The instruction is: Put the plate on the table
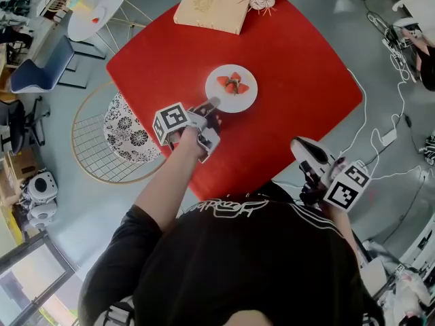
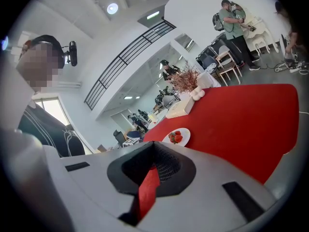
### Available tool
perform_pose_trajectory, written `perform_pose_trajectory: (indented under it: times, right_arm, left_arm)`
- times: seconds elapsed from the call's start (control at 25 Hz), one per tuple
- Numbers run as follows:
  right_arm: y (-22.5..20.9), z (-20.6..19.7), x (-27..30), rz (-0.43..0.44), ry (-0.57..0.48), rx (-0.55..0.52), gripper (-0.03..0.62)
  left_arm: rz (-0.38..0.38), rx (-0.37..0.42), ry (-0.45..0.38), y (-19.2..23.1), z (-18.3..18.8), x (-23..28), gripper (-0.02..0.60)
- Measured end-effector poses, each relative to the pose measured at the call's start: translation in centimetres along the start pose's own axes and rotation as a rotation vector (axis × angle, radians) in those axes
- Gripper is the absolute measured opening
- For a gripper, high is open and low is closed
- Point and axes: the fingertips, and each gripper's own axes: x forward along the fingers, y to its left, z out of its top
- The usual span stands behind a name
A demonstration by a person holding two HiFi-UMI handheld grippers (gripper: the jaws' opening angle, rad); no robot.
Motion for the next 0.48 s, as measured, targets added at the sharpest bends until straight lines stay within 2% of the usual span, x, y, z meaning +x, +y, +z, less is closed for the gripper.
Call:
perform_pose_trajectory:
  times: [0.12,0.28,0.48]
  right_arm:
    - [0.2,0.0,0.0,0.0,-0.005,0.001,0.007]
    - [0.3,0.1,0.1,0.009,-0.011,0.003,0.006]
    - [0.7,0.1,0.1,0.018,-0.011,0.004,0.008]
  left_arm:
    - [0.001,-0.013,-0.002,0.0,0.0,0.0,0.027]
    - [-0.013,-0.026,0.003,-0.5,0.1,0.3,0.116]
    - [-0.006,0.018,0.023,-1.1,0.0,0.5,0.175]
